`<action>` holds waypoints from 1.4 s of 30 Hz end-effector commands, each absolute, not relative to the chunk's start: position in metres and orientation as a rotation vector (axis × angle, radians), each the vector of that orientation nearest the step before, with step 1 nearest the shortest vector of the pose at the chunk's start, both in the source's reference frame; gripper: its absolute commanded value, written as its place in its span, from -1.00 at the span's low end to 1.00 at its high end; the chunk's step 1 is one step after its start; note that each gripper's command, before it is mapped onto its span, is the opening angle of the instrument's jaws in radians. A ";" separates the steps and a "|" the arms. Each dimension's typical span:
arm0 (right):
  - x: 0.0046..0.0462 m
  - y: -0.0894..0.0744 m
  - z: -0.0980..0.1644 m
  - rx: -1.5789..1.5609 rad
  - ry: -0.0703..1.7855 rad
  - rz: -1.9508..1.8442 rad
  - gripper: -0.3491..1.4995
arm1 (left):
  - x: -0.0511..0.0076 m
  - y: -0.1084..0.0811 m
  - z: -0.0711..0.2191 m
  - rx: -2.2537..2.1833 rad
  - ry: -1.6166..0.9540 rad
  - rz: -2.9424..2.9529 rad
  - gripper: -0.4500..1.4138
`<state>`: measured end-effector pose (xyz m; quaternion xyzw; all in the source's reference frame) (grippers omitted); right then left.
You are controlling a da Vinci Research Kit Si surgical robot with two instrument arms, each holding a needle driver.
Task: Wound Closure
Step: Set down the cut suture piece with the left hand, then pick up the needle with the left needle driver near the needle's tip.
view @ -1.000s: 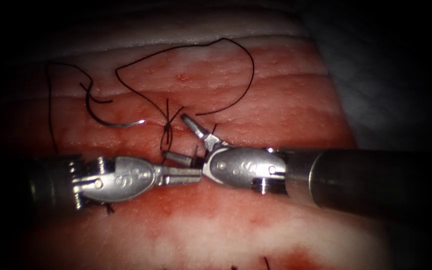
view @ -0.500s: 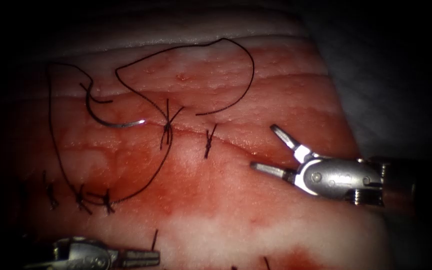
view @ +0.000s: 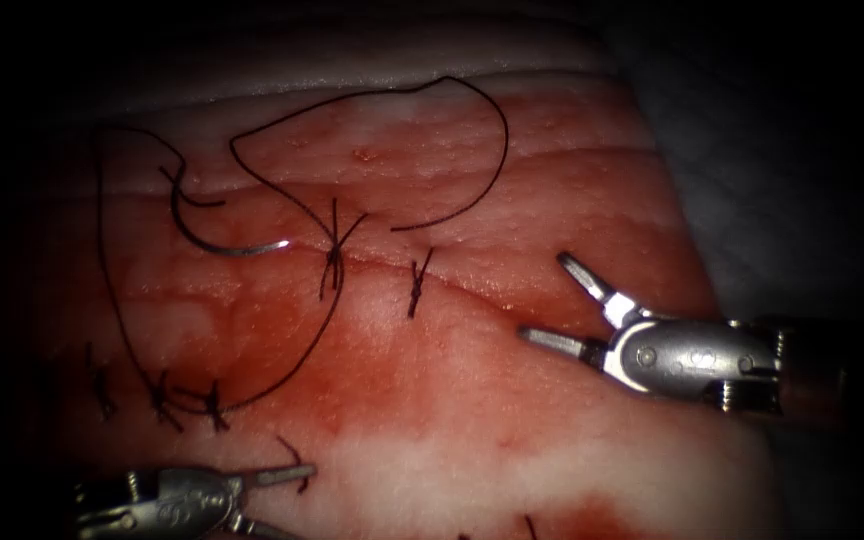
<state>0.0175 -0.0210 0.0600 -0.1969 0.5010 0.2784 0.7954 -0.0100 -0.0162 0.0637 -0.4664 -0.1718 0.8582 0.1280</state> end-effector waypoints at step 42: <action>0.0174 -0.021 0.060 -0.413 1.066 0.604 0.65 | -0.0051 0.004 0.074 -0.694 -0.474 2.716 -0.23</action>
